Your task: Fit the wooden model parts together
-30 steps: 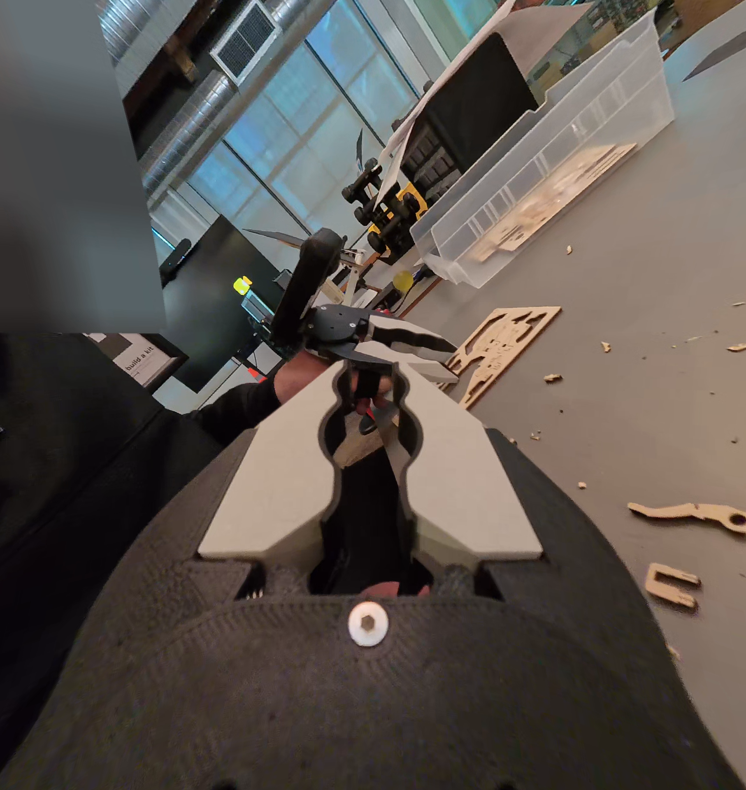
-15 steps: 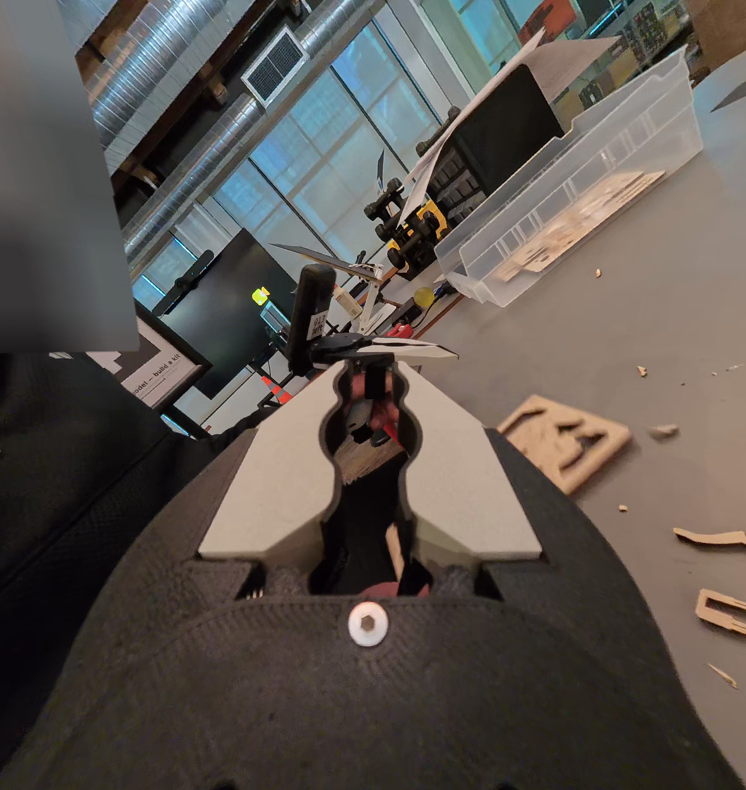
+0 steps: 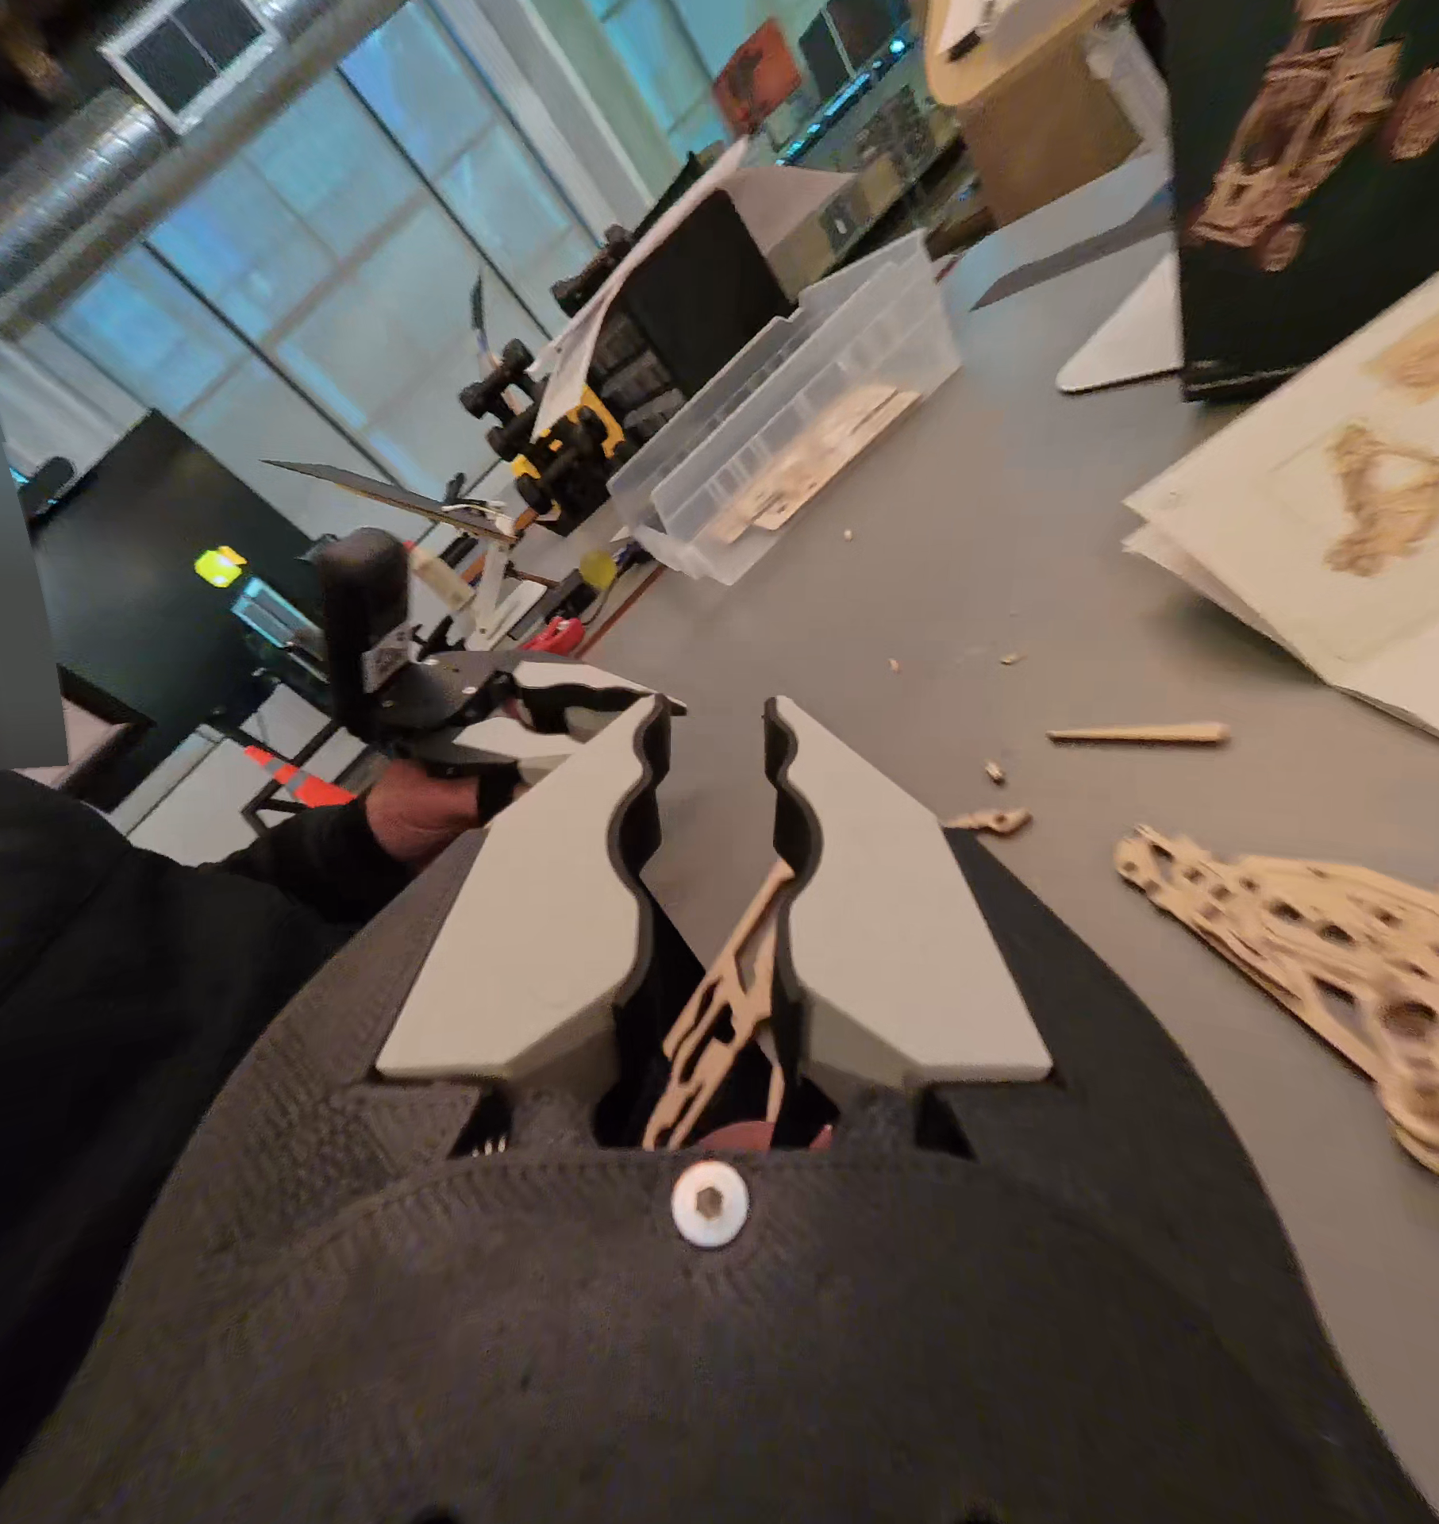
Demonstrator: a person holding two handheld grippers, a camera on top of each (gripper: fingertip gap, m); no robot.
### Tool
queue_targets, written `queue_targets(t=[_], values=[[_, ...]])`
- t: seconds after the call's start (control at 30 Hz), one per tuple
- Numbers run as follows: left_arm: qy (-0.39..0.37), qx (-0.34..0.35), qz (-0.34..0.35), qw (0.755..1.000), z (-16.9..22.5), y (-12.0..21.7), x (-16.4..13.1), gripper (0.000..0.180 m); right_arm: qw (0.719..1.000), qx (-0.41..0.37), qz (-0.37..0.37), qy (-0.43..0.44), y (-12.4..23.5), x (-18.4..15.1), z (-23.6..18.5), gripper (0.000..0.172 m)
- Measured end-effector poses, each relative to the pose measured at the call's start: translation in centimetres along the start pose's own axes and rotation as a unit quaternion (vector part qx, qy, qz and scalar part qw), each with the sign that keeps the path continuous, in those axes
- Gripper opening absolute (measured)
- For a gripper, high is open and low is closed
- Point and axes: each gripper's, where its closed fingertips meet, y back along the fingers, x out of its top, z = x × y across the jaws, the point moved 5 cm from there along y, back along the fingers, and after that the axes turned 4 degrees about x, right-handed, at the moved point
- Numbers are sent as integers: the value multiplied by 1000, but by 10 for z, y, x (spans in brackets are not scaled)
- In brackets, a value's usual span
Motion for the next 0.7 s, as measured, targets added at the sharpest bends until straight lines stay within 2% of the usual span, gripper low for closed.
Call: queue_targets(t=[0.03,0.1,0.13,0.2,0.27,0.33,0.47,0.53,0.57,0.6,0.7], values=[[-56,-11,-2,998,16,-2,3,58,1000,-10,-1,0,10,-1,1,20],[-188,-36,-15,981,52,-9,-1,75,1000,-26,6,-2,25,-5,3,20],[-266,-29,-29,963,63,-14,-8,85,1000,-26,12,-7,29,-6,3,19],[-404,-12,-8,914,81,-19,-18,91,1000,-14,18,-11,30,-6,0,19],[-494,-8,23,869,96,-28,-24,101,1000,-4,7,-3,24,-8,-4,19],[-508,-18,62,859,107,-36,-23,87,1000,7,-9,4,17,-12,-9,20],[-535,-34,94,839,115,-50,-15,59,999,10,-26,20,12,-15,-13,19],[-539,-40,104,835,120,-52,-13,31,1000,11,-14,19,15,-11,-13,19],[-537,-47,105,835,122,-53,-14,25,1000,12,-7,18,17,-8,-14,19],[-535,-54,95,838,123,-56,-17,28,1000,12,-3,18,18,-7,-14,19],[-531,-60,82,841,121,-63,-23,65,1000,2,-8,17,22,-7,-11,18]])
